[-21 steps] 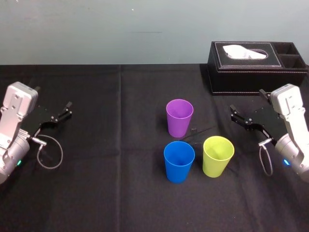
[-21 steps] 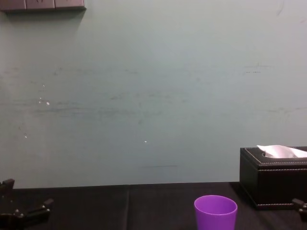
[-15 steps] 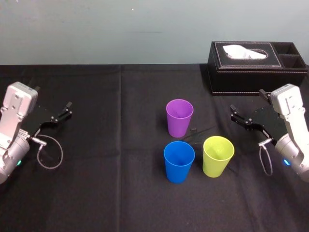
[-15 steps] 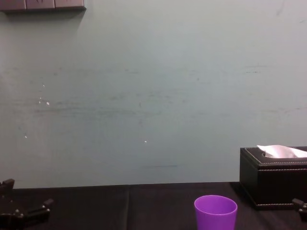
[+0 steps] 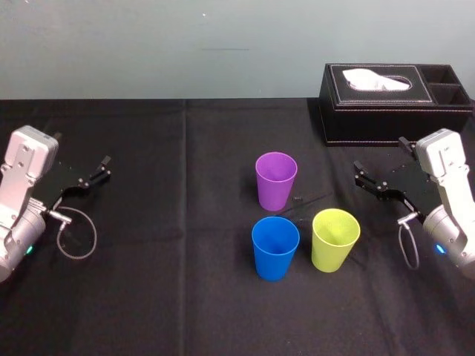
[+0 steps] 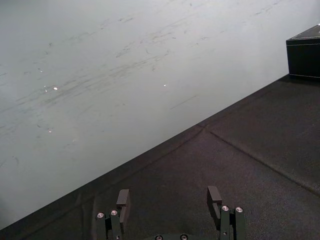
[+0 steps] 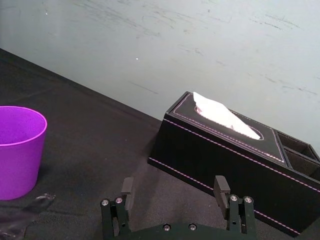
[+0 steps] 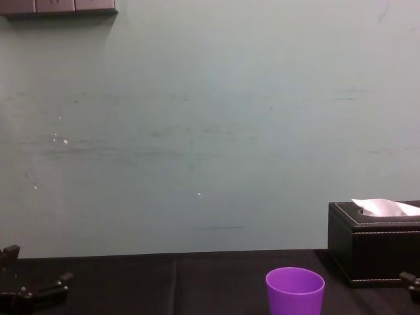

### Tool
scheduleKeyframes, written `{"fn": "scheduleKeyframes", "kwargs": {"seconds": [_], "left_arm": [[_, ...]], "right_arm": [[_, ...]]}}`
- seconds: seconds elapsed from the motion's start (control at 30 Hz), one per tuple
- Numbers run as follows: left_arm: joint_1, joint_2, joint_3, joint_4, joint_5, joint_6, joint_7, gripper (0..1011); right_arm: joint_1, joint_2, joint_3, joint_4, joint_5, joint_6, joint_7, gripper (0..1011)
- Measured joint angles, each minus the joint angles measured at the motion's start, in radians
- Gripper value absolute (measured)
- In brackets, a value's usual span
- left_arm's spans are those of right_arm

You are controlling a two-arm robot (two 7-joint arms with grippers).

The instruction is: Stack the three plastic cups sequentially using one hand.

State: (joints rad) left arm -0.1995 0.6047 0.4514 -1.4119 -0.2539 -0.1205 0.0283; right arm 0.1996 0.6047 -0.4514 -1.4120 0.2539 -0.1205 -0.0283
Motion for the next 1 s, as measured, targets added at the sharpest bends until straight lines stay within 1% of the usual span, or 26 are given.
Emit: {"fn": "scheduleKeyframes", "kwargs": {"seconds": [1.0], "left_arm": [[0.000,0.000,0.000,0.000,0.000,0.000,0.000,1011]], "right_arm": [[0.000,0.000,0.000,0.000,0.000,0.000,0.000,1003]]}}
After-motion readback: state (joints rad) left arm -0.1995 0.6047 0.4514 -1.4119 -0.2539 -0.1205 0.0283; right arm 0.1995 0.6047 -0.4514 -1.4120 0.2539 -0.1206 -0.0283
